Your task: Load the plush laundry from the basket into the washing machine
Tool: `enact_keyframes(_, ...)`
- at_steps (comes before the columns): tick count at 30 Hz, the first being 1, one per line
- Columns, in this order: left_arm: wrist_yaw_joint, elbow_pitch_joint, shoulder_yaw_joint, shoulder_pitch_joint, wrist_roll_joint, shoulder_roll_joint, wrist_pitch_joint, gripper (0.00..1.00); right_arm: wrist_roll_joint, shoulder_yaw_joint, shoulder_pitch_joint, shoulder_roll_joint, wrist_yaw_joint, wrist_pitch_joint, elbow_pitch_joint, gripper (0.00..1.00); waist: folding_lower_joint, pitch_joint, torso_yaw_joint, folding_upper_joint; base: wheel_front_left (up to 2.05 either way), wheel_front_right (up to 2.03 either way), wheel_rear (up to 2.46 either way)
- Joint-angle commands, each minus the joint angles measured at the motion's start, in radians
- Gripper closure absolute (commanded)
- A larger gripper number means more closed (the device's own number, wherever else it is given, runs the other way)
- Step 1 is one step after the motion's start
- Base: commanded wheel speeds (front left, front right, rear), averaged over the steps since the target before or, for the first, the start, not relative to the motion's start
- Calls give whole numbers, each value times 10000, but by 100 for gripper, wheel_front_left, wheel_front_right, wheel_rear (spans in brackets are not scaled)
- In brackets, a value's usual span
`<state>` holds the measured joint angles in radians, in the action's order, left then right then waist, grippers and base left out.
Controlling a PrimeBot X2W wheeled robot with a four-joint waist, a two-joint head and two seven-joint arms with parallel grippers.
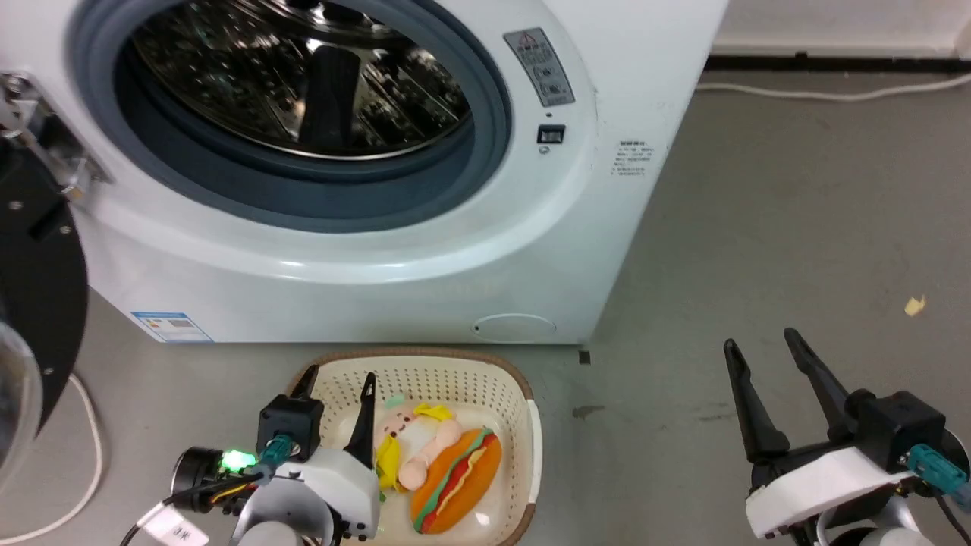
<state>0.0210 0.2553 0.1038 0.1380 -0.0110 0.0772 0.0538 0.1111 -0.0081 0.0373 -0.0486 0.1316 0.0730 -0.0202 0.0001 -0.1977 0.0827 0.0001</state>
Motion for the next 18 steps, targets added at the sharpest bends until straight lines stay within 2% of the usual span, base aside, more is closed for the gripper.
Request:
enact_keyframes(1,53,263,118,293,18,56,50,0,147,13,230,-5,-3,110,-81,0,-1,-252,158,-1,0,0,0)
enact_keyframes(18,334,2823,970,1834,44,608,-355,0,664,317,777,-7,-4,463,-224,0,-1,-1905,944,-1,0,0,0)
